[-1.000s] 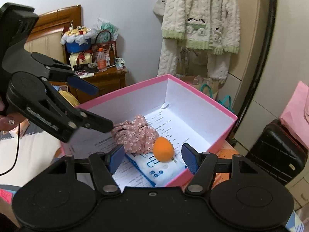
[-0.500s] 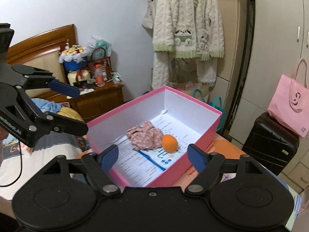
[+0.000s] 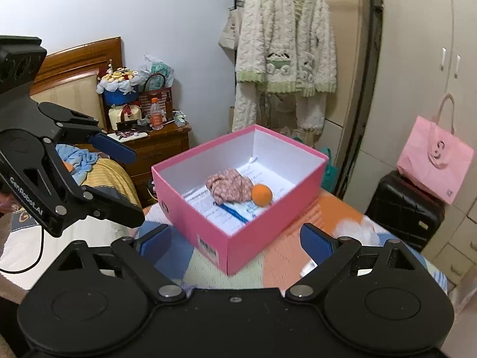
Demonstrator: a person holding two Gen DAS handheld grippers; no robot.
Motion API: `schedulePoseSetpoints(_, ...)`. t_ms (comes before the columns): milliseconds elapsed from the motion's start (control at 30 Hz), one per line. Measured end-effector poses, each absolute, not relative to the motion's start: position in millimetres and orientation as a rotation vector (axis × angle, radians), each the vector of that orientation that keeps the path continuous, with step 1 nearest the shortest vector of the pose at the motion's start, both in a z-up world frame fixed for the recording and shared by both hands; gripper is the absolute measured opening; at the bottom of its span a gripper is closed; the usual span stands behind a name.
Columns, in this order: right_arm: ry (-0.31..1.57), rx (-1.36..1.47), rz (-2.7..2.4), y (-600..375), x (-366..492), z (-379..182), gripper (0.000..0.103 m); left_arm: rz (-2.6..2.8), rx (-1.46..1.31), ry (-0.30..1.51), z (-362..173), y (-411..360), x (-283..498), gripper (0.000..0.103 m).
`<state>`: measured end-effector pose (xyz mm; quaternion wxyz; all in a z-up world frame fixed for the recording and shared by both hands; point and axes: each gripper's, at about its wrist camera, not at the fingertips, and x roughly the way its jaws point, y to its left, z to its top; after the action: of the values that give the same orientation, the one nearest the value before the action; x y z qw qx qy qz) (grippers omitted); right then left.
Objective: Organize soft objects
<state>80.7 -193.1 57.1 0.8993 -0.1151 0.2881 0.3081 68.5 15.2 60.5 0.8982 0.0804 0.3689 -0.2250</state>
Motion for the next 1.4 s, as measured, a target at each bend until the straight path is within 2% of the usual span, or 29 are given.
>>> schedulePoseSetpoints(200, 0.590, -0.234, 0.587, -214, 61, 45, 0.096, -0.579, 0.176, 0.813, 46, -9, 66, 0.100)
schedulePoseSetpoints(600, 0.595, -0.171, 0.469, -259, 59, 6, 0.096, -0.661, 0.172, 0.745, 11, -45, 78, 0.099)
schedulePoseSetpoints(833, 0.510, -0.140, 0.360, -302, 48, -42, 0.096, -0.726, 0.179, 0.701, -6, -72, 87, 0.099)
schedulePoseSetpoints(1100, 0.502, -0.060, 0.270, -343, 54, -95, 0.096, -0.806, 0.143, 0.674, -30, -107, 108, 0.097)
schedulePoseSetpoints(1400, 0.533, -0.188, 0.287, -332, 62, -127, 0.096, -0.808, 0.126, 0.614, -72, -146, 136, 0.096)
